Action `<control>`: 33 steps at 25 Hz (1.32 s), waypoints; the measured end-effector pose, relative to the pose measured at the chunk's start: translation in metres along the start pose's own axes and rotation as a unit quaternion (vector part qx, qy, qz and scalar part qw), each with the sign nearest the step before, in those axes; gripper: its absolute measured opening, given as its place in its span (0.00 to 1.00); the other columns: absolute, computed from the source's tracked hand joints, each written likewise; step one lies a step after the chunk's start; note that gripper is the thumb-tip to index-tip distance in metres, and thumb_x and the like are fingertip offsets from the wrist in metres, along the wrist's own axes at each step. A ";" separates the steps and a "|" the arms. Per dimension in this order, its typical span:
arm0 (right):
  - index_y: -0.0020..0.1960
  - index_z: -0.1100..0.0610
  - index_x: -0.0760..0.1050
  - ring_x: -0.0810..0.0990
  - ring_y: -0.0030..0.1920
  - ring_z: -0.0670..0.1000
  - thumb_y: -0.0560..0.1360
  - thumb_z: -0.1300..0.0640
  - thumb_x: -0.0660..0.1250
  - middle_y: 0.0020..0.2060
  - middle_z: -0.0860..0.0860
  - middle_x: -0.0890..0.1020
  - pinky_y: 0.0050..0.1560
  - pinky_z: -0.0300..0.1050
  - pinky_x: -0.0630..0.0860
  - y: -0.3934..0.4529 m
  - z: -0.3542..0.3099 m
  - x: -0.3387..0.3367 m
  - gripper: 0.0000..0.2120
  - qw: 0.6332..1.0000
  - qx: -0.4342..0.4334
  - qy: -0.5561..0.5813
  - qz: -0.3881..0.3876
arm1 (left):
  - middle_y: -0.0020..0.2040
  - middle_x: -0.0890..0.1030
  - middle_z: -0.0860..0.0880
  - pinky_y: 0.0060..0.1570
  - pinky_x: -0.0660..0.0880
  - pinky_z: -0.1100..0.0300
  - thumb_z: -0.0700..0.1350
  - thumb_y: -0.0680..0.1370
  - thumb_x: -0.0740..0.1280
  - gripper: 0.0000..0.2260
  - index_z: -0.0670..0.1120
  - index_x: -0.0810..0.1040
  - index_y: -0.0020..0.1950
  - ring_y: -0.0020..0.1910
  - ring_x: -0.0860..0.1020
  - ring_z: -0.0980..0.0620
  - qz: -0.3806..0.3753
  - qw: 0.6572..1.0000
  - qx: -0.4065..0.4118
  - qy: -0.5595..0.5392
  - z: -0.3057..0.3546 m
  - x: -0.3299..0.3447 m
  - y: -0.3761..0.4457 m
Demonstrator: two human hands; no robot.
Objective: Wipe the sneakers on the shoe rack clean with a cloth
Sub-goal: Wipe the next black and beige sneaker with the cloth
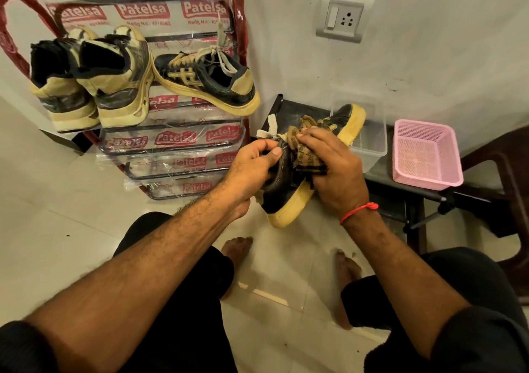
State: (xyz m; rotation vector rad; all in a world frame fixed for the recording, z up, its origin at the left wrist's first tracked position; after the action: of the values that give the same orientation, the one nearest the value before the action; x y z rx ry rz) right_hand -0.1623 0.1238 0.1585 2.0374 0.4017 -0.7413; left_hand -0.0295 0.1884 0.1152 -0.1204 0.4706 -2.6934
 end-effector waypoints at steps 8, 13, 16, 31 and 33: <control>0.60 0.64 0.79 0.78 0.63 0.62 0.74 0.59 0.71 0.59 0.62 0.80 0.63 0.60 0.76 -0.007 -0.032 0.011 0.17 0.994 -0.103 -0.001 -0.042 | 0.38 0.81 0.55 0.35 0.73 0.58 0.47 0.85 0.62 0.10 0.52 0.78 0.46 0.33 0.78 0.55 0.008 0.999 -0.031 0.018 -0.006 -0.023 0.007; 0.61 0.62 0.80 0.78 0.63 0.57 0.73 0.59 0.71 0.59 0.58 0.81 0.66 0.54 0.74 -0.010 -0.045 0.016 0.17 0.987 -0.081 0.099 -0.101 | 0.40 0.82 0.52 0.35 0.77 0.56 0.44 0.85 0.61 0.09 0.49 0.79 0.47 0.37 0.80 0.52 0.027 0.999 -0.044 0.011 -0.008 -0.020 0.007; 0.61 0.61 0.79 0.79 0.60 0.55 0.71 0.63 0.74 0.58 0.57 0.81 0.64 0.50 0.76 -0.043 -0.096 0.056 0.19 0.931 -0.172 0.172 -0.273 | 0.39 0.83 0.53 0.31 0.76 0.60 0.44 0.85 0.61 0.08 0.48 0.79 0.49 0.31 0.79 0.54 0.071 0.996 -0.048 -0.031 -0.004 -0.041 0.009; 0.54 0.56 0.81 0.83 0.52 0.48 0.75 0.67 0.68 0.47 0.46 0.86 0.52 0.40 0.79 -0.006 0.010 0.004 0.11 0.886 0.241 0.397 0.001 | 0.53 0.86 0.51 0.52 0.82 0.59 0.39 0.76 0.75 0.16 0.45 0.79 0.63 0.52 0.85 0.53 0.078 0.992 0.099 0.022 0.020 -0.035 -0.002; 0.54 0.56 0.81 0.83 0.53 0.50 0.75 0.67 0.69 0.48 0.50 0.86 0.53 0.45 0.80 -0.007 0.017 -0.003 0.11 0.873 0.259 0.412 0.037 | 0.52 0.86 0.54 0.54 0.82 0.57 0.42 0.76 0.75 0.15 0.47 0.81 0.62 0.50 0.85 0.55 0.093 0.969 0.190 0.124 0.036 -0.035 -0.008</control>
State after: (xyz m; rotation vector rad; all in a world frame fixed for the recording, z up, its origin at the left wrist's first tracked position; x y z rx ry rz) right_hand -0.1743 0.1129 0.1494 2.8154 0.6407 0.1524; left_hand 0.0052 0.1981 0.1516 0.3540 0.0232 -2.5665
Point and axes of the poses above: each hand's wrist, its own y-axis towards the middle knuckle, its own x-axis out of the palm, z = x × y, the point moved 10 cm from there along y, towards the middle knuckle
